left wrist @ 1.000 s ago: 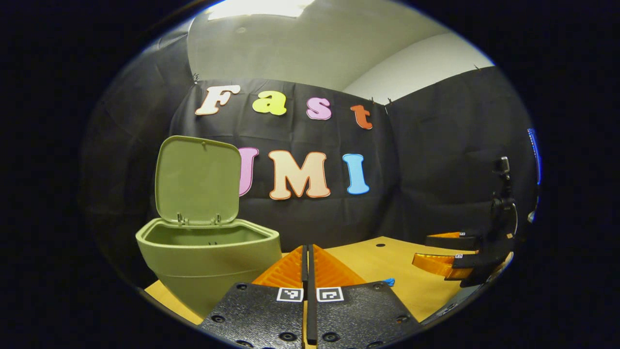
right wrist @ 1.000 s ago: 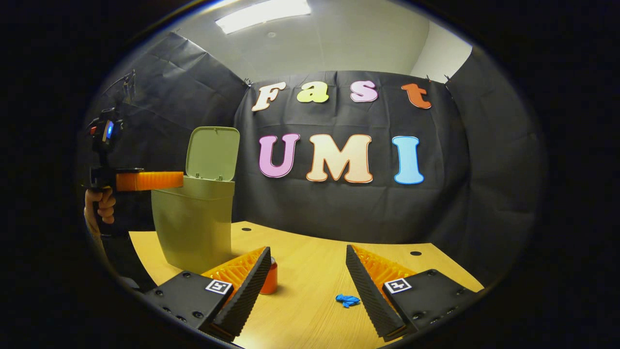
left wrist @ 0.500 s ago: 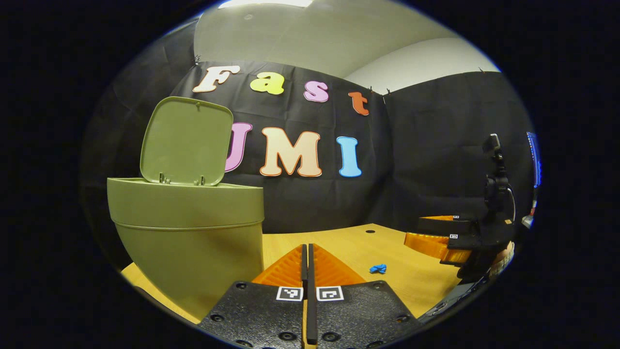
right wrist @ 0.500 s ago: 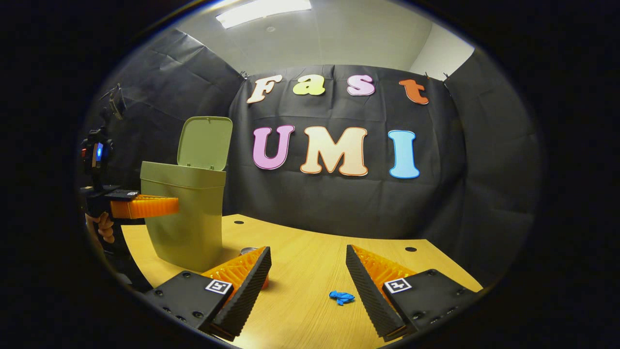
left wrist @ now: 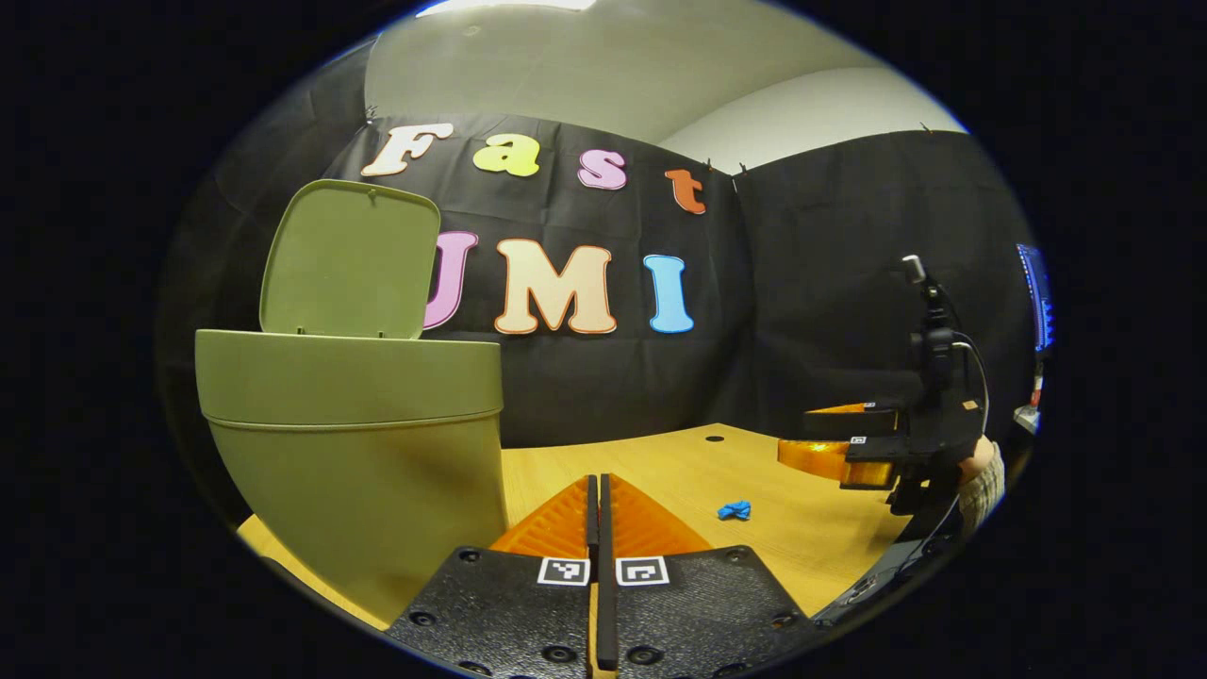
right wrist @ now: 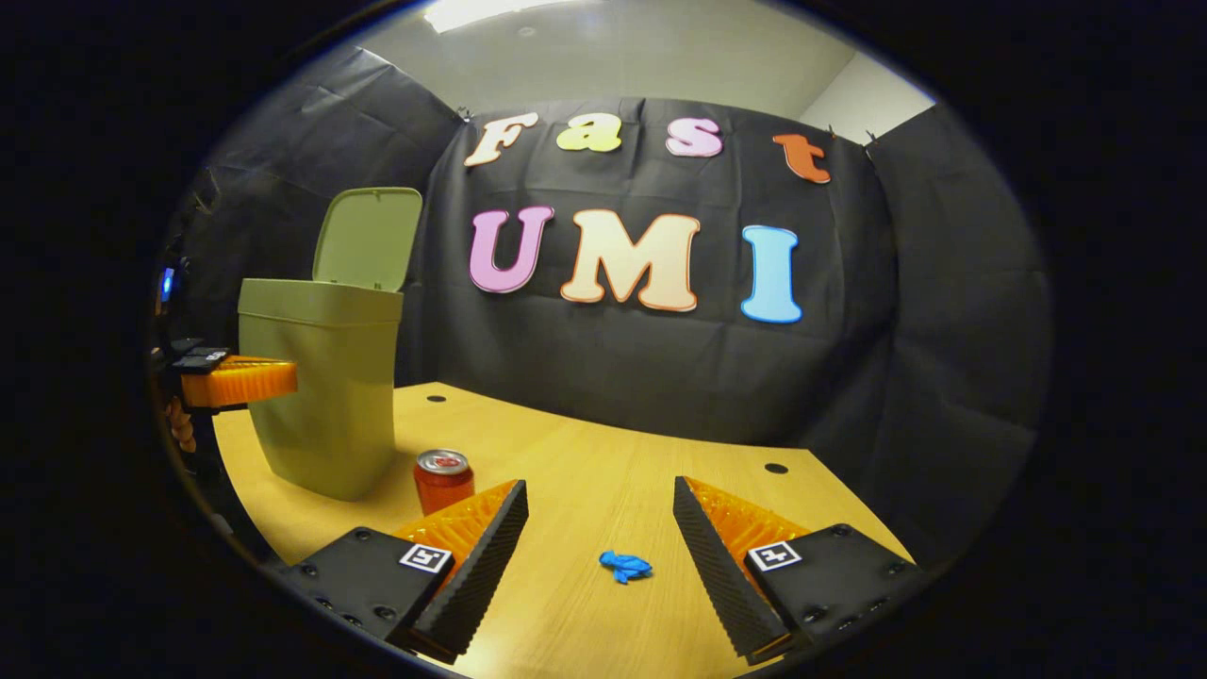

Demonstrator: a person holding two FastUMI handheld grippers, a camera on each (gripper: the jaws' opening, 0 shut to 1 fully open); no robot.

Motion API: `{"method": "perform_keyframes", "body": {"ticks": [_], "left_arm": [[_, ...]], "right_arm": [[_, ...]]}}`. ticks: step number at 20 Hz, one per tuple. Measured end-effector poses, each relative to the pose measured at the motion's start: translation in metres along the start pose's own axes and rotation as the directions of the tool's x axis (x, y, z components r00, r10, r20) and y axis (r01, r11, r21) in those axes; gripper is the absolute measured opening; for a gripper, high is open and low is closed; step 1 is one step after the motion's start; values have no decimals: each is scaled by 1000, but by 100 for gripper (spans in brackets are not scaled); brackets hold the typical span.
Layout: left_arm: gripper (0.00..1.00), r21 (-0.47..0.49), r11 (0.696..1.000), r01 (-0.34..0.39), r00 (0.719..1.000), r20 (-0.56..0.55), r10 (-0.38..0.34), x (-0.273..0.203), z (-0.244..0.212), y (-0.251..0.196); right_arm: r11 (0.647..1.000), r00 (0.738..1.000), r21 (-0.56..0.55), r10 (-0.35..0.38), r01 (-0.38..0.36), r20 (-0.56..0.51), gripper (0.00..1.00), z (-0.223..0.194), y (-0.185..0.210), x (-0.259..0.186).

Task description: Press the lid of the desktop garbage bin to open it, pick up the crumpled paper on the desktop and throw it into the bin, then pick up the pop can on the desktop and drop it into the bin, and finally close the garbage bin lid.

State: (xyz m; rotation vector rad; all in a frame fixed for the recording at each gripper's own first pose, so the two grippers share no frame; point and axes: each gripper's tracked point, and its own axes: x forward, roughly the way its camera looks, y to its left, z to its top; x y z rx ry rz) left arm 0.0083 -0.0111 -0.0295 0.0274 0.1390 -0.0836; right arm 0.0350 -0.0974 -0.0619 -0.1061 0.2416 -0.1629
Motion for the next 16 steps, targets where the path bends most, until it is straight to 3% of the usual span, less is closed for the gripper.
{"method": "perform_keyframes", "body": {"ticks": [5, 11, 13, 14, 16], "left_arm": [[0, 30, 999, 44, 999, 2, -44, 1, -2, -9], [15, 42, 996, 74, 997, -11, -73, 3, -8, -15], [30, 49, 996, 76, 997, -24, -74, 3, -11, -15], [45, 55, 996, 74, 997, -29, -73, 4, -11, -14], [66, 59, 995, 82, 996, -34, -80, 4, -13, -15]], "right_arm": [[997, 978, 4, 79, -80, -195, 98, -33, -11, 40], [988, 893, -5, 138, -155, -429, 98, -77, -15, 78], [987, 865, -11, 138, -163, -483, 100, -87, -16, 83], [986, 855, -26, 130, -165, -502, 99, -93, -19, 87], [986, 837, -43, 116, -164, -535, 99, -103, -24, 93]]}}
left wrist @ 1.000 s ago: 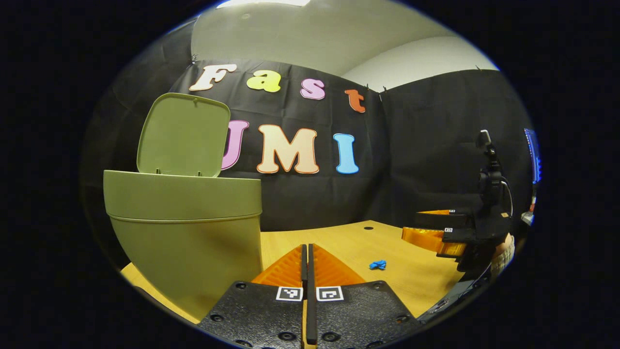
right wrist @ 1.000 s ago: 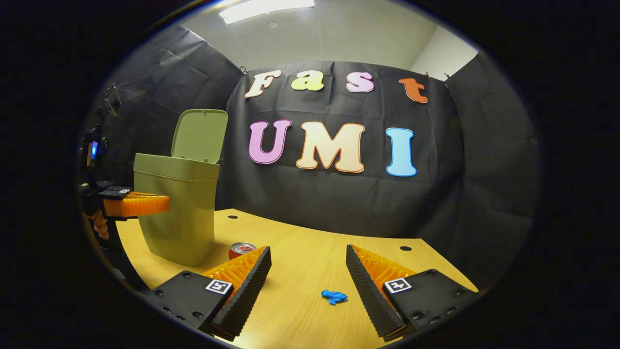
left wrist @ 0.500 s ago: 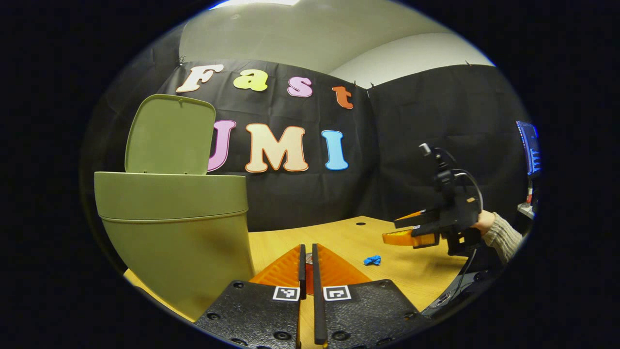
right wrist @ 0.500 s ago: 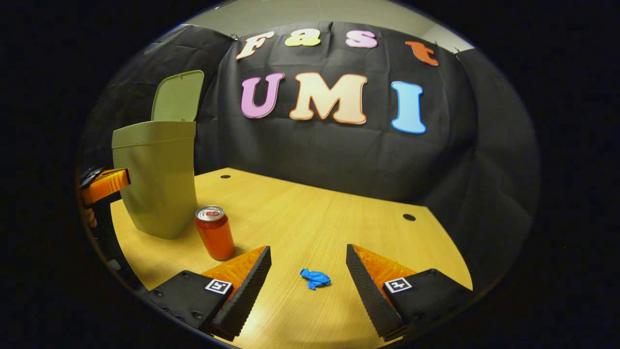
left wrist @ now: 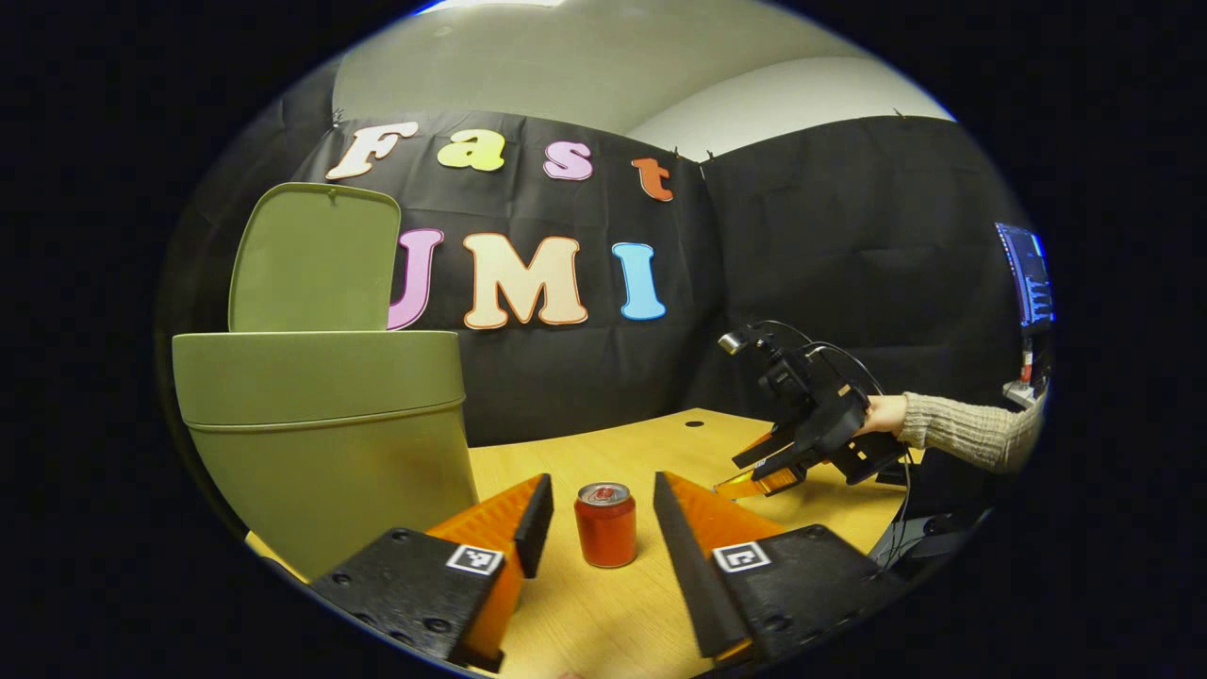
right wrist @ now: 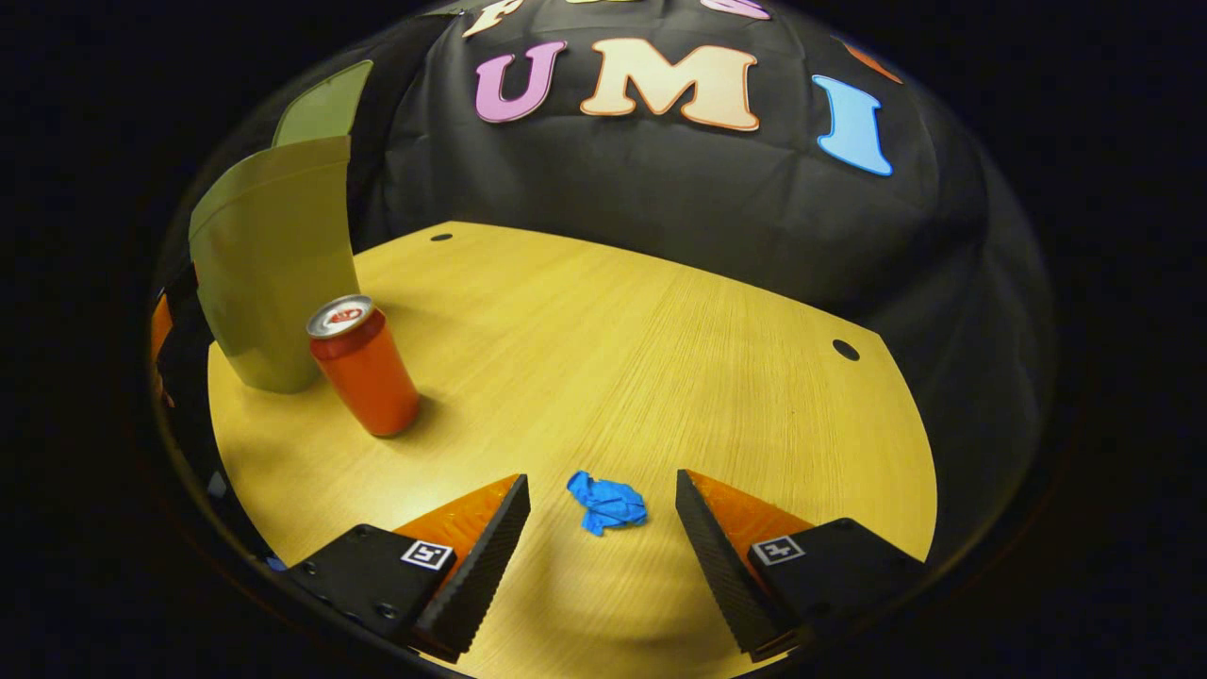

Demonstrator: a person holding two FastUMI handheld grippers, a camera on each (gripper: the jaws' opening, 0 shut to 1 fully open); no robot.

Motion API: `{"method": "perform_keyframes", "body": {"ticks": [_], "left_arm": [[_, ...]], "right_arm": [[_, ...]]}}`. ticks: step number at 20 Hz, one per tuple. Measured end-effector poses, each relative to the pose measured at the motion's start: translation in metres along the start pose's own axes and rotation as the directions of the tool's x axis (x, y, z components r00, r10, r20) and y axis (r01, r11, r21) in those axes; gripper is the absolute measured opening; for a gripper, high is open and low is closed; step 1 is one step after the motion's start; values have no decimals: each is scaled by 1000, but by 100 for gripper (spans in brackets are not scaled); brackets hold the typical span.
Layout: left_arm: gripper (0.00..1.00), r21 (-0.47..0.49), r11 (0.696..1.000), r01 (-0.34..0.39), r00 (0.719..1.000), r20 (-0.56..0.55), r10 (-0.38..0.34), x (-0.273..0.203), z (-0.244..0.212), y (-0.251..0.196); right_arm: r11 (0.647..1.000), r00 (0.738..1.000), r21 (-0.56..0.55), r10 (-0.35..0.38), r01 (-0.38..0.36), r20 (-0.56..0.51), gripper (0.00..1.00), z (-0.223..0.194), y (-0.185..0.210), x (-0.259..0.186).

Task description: Press the lid of the desktop garbage bin to open it, pick up the crumpled paper on the desktop and throw it into the bin, then pick up the pop can on the desktop and drop it into the bin, and finally close the garbage bin lid.

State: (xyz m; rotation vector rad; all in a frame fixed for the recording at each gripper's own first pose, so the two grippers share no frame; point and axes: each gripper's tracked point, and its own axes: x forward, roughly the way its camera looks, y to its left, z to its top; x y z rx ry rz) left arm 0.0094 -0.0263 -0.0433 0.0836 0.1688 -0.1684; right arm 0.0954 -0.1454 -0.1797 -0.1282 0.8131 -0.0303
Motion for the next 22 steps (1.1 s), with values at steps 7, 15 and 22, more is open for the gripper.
{"method": "perform_keyframes", "body": {"ticks": [7, 15, 22], "left_arm": [[94, 7, 1000, 15, 1000, -18, -15, 3, -7, -5], [94, 2, 1000, 18, 999, -30, -17, 4, -10, -4], [94, -10, 1000, 12, 999, -39, -12, 5, -13, -2]], "right_arm": [[999, 995, -41, 17, -21, -96, 98, -4, -5, 24], [998, 985, -24, 46, -50, -169, 69, -13, 1, 34], [997, 980, -33, 60, -67, -190, 39, -16, 7, 36]]}}
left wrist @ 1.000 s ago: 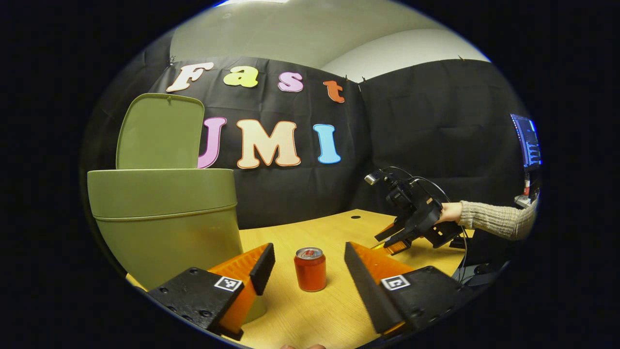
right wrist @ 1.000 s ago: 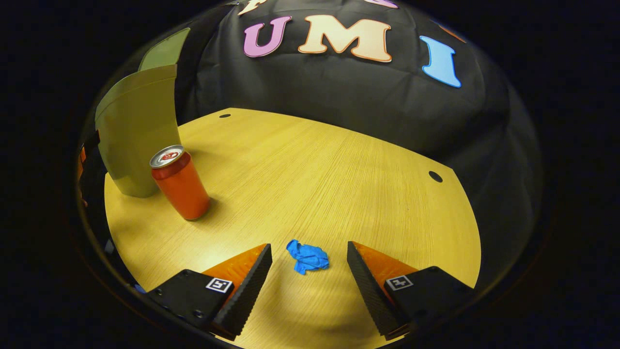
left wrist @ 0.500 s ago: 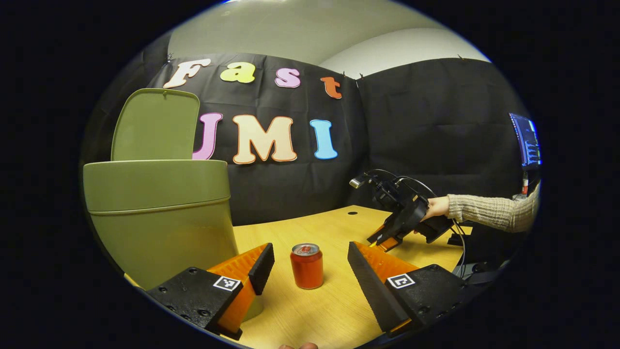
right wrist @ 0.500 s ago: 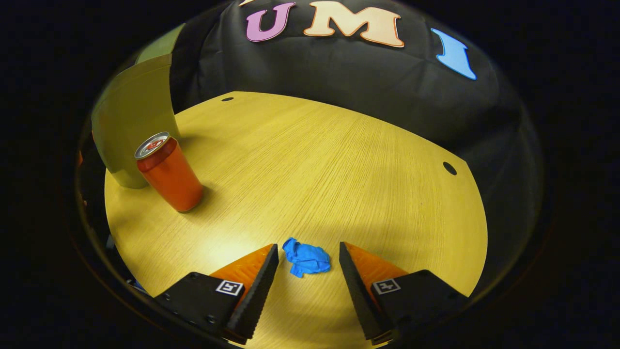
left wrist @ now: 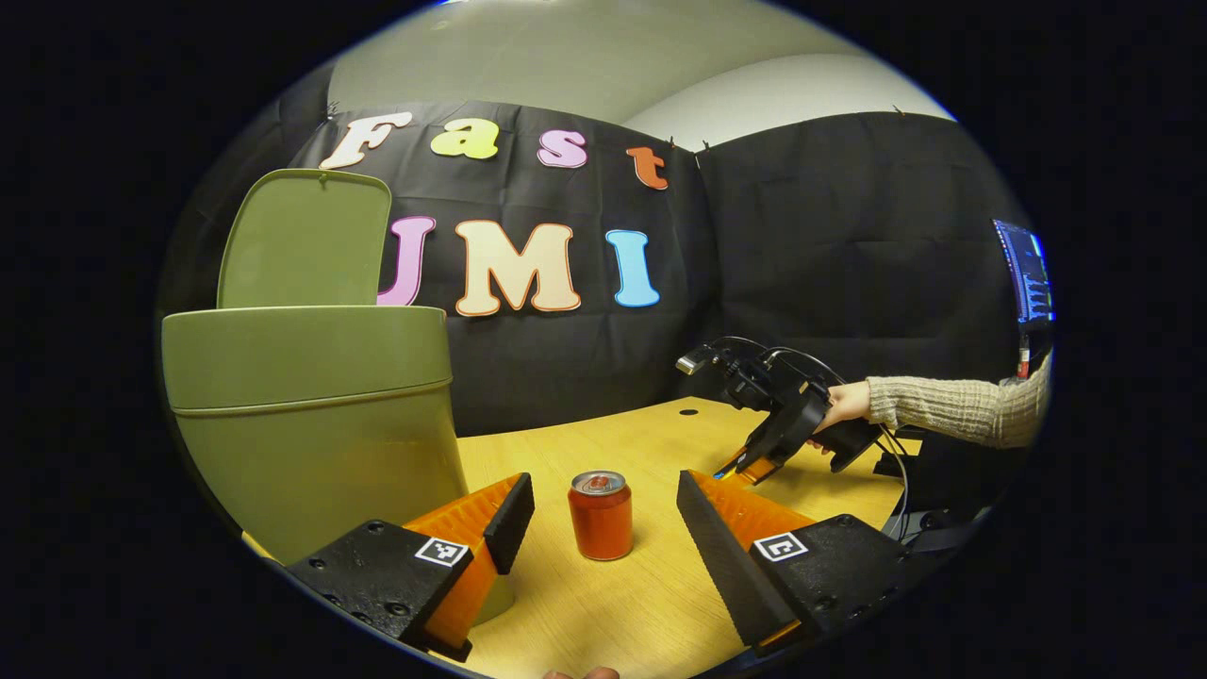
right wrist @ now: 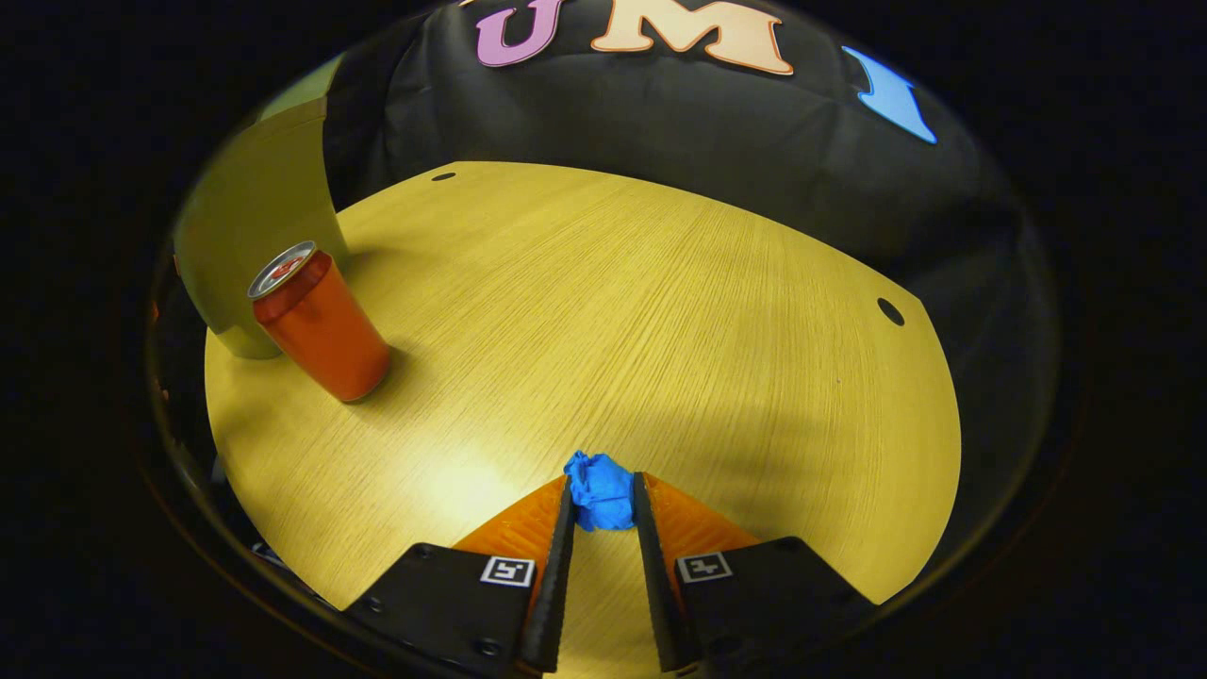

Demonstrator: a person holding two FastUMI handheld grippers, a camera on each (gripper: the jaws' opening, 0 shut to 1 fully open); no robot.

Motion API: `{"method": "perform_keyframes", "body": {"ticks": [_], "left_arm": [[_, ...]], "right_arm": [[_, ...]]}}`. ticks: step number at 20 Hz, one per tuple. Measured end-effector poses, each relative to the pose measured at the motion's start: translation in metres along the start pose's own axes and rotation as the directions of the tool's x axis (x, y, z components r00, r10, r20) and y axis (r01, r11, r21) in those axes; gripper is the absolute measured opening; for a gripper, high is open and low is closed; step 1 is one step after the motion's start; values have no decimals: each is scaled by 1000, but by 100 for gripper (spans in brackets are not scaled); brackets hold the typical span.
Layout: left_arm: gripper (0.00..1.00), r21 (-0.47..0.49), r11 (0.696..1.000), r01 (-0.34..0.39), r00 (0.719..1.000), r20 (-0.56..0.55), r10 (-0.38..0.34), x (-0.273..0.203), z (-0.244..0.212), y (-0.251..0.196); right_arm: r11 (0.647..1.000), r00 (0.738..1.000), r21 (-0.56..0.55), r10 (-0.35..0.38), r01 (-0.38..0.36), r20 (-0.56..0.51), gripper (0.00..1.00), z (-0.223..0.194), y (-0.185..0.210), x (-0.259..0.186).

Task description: Press the lid of the desktop garbage bin to open it, pick up the crumpled paper on the desktop and throw it into the bin, then pick up the pop can on the desktop and drop it into the bin, and finally close the garbage bin lid.

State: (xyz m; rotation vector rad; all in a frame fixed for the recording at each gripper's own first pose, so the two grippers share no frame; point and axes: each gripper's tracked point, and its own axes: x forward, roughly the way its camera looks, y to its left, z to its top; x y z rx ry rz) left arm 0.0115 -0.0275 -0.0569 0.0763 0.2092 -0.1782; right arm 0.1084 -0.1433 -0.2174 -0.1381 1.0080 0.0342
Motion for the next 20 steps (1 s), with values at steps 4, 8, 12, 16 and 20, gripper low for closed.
{"method": "perform_keyframes", "body": {"ticks": [4, 8, 12, 16, 20], "left_arm": [[94, -3, 1000, 11, 1000, 10, -11, -2, 5, -6], [94, 2, 1000, 23, 1000, 14, -23, -2, 6, -10], [94, 1, 999, 37, 999, 6, -37, -4, 6, -14], [94, -8, 999, 54, 999, -4, -54, -5, 4, -19], [94, -18, 998, 57, 998, -12, -57, -6, 3, -21]], "right_arm": [[1000, 1000, 9, 2, -2, 27, 32, 7, -2, -8], [1000, 996, 9, 4, -5, 93, 32, 33, 2, -42], [1000, 983, -20, 22, -18, 180, 29, 72, 11, -80], [997, 960, -75, 50, -30, 275, 31, 117, 38, -126], [987, 915, -140, 129, -81, 382, 31, 172, 84, -160]]}}
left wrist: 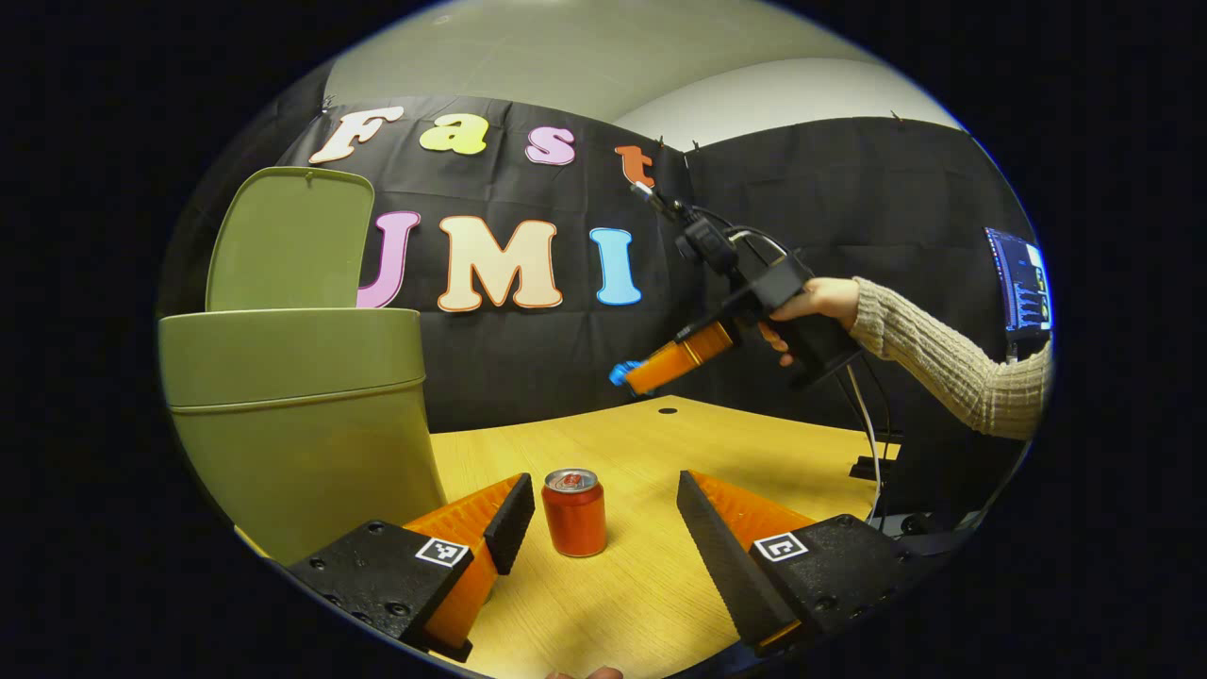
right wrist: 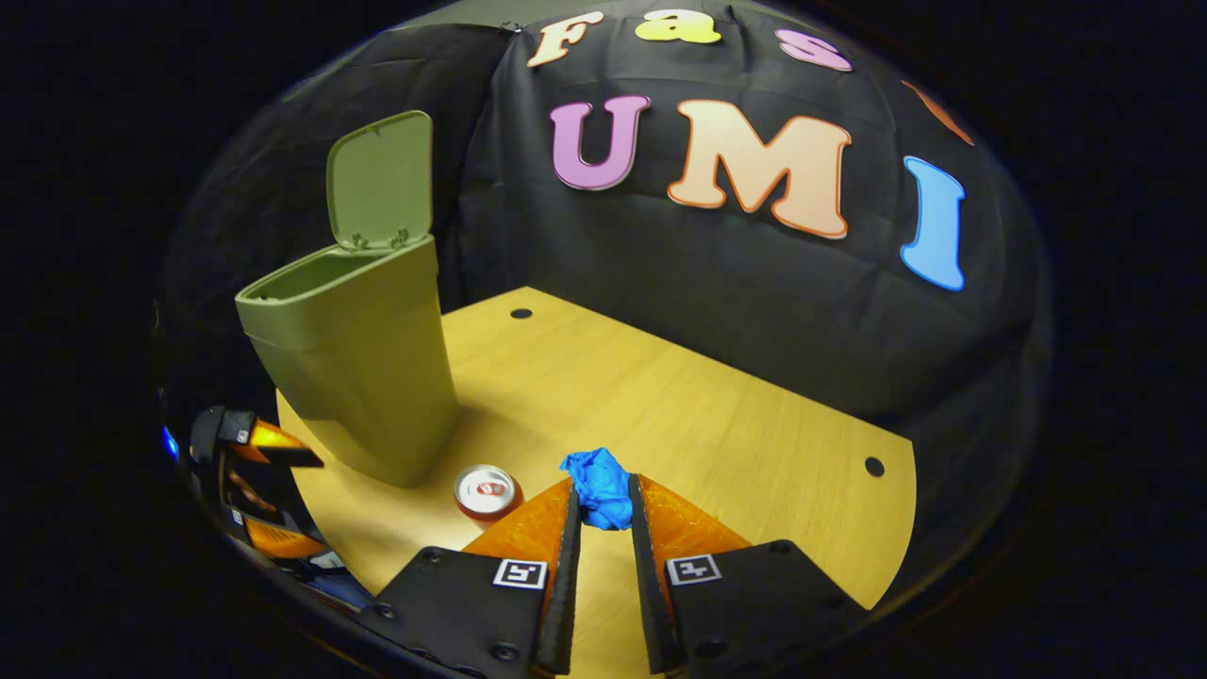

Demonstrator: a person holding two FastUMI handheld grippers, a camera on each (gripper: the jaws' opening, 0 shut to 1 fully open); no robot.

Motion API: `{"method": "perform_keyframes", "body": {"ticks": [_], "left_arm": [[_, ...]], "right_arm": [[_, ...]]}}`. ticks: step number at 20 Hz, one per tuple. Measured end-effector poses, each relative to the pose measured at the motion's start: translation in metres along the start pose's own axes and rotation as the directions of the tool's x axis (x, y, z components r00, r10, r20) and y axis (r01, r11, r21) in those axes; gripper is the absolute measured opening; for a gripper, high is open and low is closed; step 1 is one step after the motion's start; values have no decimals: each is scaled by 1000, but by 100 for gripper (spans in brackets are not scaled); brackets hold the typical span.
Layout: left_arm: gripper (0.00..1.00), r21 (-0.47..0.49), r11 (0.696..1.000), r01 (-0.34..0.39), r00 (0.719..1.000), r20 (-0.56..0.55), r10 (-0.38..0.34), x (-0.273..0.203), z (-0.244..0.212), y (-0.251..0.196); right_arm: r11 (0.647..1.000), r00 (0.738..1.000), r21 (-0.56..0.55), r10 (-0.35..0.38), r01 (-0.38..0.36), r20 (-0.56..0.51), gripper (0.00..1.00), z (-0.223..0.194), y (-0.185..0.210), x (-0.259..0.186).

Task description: Press the lid of the desktop garbage bin to open it, pick up the crumpled paper on the desktop and throw it into the bin, then pick up the pop can on the desktop and drop it into the bin, and finally close the garbage bin lid.

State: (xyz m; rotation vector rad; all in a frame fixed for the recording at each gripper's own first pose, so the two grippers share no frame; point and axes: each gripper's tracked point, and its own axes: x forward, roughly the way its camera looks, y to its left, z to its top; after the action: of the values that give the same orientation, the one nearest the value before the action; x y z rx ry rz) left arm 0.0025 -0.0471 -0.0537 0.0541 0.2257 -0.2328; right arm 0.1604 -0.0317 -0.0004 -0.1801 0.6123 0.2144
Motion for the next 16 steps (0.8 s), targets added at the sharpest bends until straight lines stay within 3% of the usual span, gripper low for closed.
{"method": "perform_keyframes", "body": {"ticks": [6, 10, 16], "left_arm": [[94, 3, 1000, 14, 1000, -1, -14, -1, 3, -8], [94, -7, 999, 45, 999, 0, -45, -1, 2, -17], [94, -22, 999, 38, 999, 18, -38, -3, 8, -16]], "right_arm": [[984, 978, -100, 158, -144, 137, 29, 93, 80, -12], [956, 936, -182, 267, -228, 229, 30, 145, 143, -14], [908, 905, -287, 371, -306, 207, 31, 163, 212, 5]]}}
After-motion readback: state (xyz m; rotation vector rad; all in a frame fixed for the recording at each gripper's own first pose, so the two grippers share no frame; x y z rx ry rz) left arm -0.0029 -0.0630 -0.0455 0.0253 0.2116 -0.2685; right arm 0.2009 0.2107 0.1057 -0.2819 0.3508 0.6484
